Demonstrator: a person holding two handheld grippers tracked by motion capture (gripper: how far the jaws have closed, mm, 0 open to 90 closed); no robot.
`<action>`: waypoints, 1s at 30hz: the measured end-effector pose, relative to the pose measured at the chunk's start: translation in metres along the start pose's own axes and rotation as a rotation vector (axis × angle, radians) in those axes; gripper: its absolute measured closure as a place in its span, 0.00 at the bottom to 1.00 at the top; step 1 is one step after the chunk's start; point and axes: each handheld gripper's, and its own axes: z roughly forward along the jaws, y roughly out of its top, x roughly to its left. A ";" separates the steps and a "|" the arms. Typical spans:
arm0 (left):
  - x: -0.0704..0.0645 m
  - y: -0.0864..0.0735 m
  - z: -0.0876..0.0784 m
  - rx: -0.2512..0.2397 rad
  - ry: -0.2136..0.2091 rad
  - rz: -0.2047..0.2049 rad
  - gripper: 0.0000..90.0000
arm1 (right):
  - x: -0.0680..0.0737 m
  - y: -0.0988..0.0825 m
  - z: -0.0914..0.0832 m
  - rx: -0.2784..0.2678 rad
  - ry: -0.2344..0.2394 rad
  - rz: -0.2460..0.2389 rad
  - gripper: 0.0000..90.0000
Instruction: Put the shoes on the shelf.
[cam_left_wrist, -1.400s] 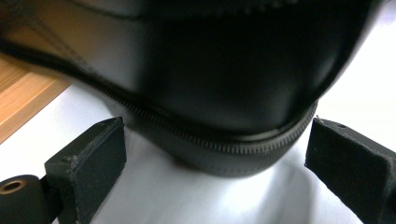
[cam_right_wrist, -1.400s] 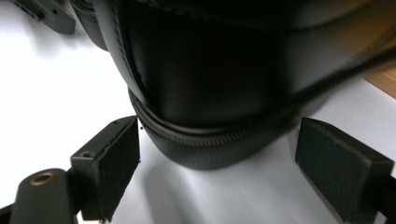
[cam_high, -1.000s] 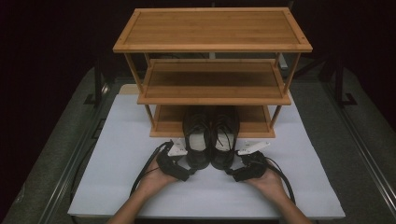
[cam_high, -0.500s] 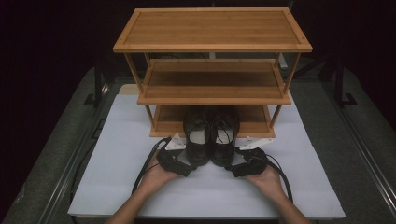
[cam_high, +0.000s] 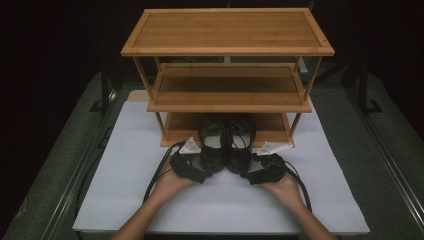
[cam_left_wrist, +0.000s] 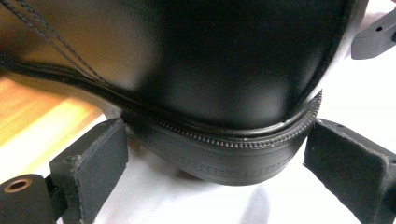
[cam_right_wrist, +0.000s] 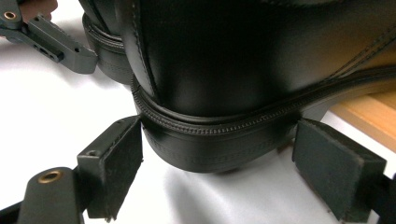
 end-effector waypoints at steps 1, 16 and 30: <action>0.001 0.002 0.000 -0.002 0.001 -0.002 0.07 | -0.001 0.002 0.000 0.000 0.003 0.007 0.18; 0.034 0.022 0.018 -0.038 0.053 -0.048 0.06 | -0.030 0.031 0.019 -0.020 -0.088 -0.002 0.16; 0.049 0.023 0.036 -0.028 0.074 -0.065 0.06 | -0.037 0.030 0.039 -0.003 -0.172 -0.031 0.16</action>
